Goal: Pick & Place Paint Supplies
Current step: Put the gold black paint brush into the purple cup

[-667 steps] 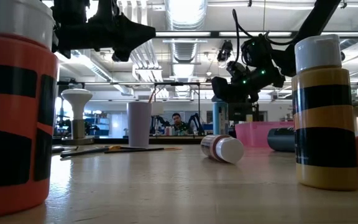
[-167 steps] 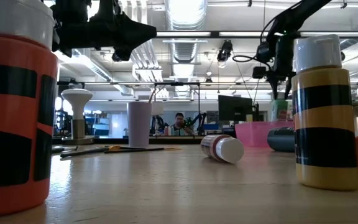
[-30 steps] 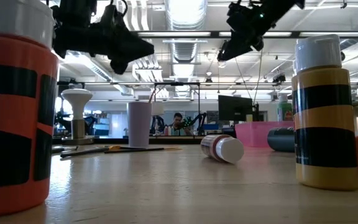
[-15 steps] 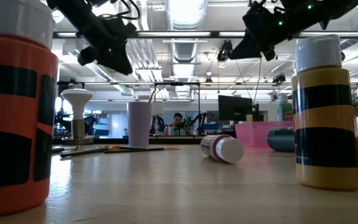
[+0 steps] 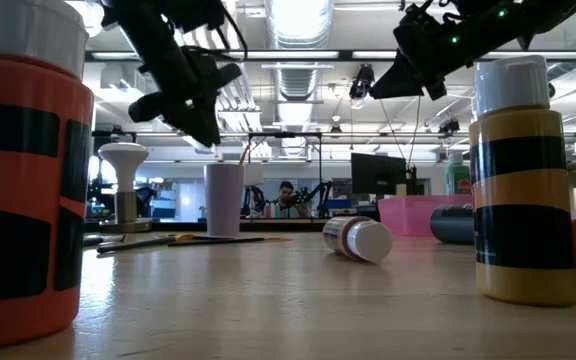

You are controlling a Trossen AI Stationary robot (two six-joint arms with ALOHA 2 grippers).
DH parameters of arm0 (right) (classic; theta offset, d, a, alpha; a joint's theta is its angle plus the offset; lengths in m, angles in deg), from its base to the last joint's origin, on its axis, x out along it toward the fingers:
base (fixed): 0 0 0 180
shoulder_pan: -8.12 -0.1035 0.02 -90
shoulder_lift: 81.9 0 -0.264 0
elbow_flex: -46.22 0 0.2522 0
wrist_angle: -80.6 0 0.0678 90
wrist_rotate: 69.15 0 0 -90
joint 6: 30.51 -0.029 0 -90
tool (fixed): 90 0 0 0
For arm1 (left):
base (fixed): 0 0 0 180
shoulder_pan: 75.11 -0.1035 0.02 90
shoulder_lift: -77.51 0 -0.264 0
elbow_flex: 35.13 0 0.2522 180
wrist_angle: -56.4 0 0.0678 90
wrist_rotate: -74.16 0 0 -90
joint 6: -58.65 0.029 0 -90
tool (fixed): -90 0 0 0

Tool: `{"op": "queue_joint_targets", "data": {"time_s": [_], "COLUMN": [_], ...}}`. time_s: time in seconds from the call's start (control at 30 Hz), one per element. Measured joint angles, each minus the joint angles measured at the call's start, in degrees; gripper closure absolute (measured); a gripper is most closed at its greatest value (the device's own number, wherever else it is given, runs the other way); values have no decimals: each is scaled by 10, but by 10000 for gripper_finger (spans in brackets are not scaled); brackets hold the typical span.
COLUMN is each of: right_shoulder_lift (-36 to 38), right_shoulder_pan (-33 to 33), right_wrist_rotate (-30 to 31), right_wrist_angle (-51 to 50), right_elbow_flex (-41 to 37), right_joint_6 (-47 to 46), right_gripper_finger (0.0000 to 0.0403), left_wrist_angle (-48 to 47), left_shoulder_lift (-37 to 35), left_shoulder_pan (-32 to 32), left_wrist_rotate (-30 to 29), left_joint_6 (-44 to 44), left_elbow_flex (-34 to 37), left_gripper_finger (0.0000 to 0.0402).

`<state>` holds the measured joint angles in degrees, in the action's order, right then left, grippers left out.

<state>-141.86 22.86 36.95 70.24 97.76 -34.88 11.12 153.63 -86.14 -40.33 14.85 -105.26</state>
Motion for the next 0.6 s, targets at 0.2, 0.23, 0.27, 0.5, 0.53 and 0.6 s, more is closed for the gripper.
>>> {"op": "queue_joint_targets", "data": {"time_s": [0.2, 0.23, 0.27, 0.5, 0.53, 0.6], "right_shoulder_lift": [4, 3, 3, 3, 3, 3], "right_shoulder_pan": [0, 0, 0, 3, 3, 3], "right_wrist_rotate": [5, 5, 6, 14, 18, 20], "right_wrist_angle": [-1, -2, -1, -1, -1, -1], "right_elbow_flex": [0, 0, 0, 0, 0, 0], "right_joint_6": [9, 14, 19, 29, 29, 29], "right_gripper_finger": [311, 309, 307, 297, 296, 293], "left_wrist_angle": [-40, -52, -67, -196, -211, -226], "left_shoulder_lift": [51, 57, 62, 107, 115, 131], "left_shoulder_pan": [19, 24, 30, 97, 104, 115], "left_wrist_rotate": [0, 0, 0, -31, -31, -31], "left_joint_6": [-30, -40, -50, -130, -137, -144], "left_elbow_flex": [-20, -26, -32, -120, -133, -149], "left_gripper_finger": [321, 321, 321, 321, 321, 321]}}
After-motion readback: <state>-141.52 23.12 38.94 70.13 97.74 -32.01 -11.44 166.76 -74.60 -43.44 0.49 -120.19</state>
